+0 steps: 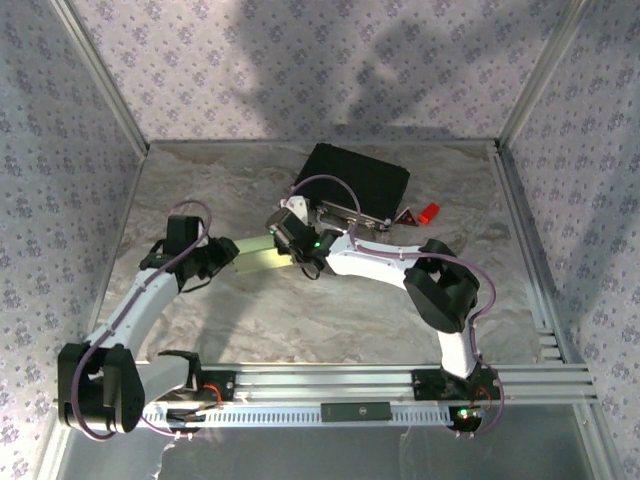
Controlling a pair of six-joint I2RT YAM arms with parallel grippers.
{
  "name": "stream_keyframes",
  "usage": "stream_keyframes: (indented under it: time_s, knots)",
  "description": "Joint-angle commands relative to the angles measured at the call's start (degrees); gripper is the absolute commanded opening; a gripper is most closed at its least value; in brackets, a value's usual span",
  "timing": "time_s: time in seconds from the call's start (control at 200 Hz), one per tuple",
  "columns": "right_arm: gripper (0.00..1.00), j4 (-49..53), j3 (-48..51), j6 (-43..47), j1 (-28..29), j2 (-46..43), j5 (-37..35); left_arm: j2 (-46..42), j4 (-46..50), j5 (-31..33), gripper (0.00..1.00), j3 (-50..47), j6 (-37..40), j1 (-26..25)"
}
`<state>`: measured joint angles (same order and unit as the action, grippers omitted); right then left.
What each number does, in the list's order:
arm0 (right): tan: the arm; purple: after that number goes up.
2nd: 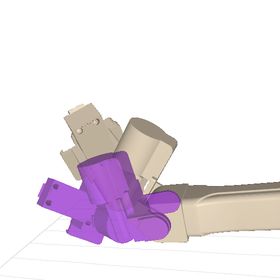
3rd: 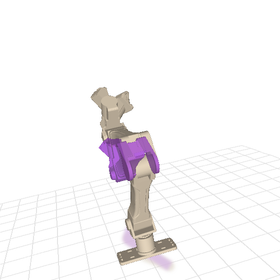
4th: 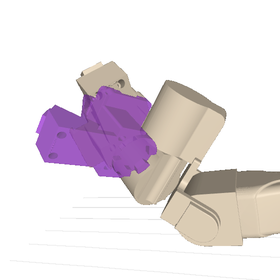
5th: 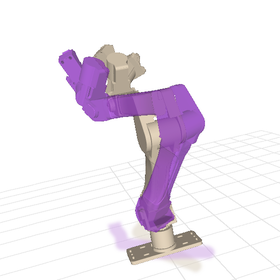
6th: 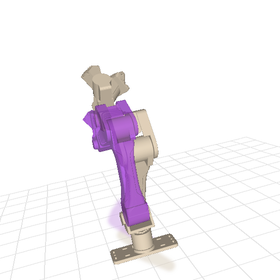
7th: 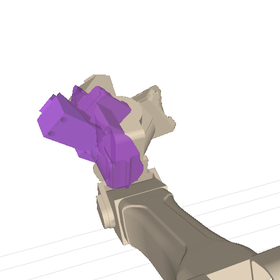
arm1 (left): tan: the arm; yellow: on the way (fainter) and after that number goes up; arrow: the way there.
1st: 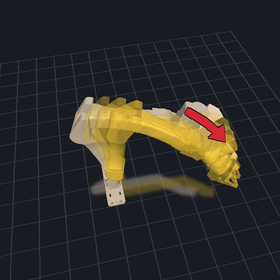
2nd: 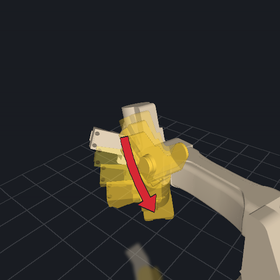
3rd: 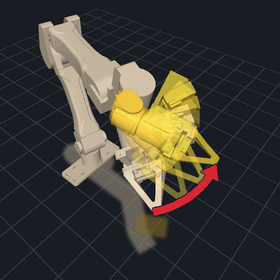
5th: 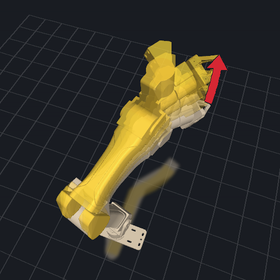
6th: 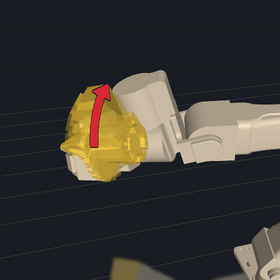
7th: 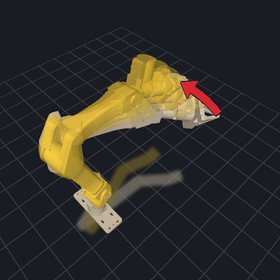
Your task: Fold the paper box
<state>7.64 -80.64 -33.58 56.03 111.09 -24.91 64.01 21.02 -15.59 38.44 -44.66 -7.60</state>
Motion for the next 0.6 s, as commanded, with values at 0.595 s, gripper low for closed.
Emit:
stream_keyframes:
  time_s: [0.595]
  knots:
    - [0.33, -2.18, 13.89, 2.82, 2.14, -13.91, -0.22, -6.4, 0.83, -0.1, 0.21, -8.1, -2.51, -1.85]
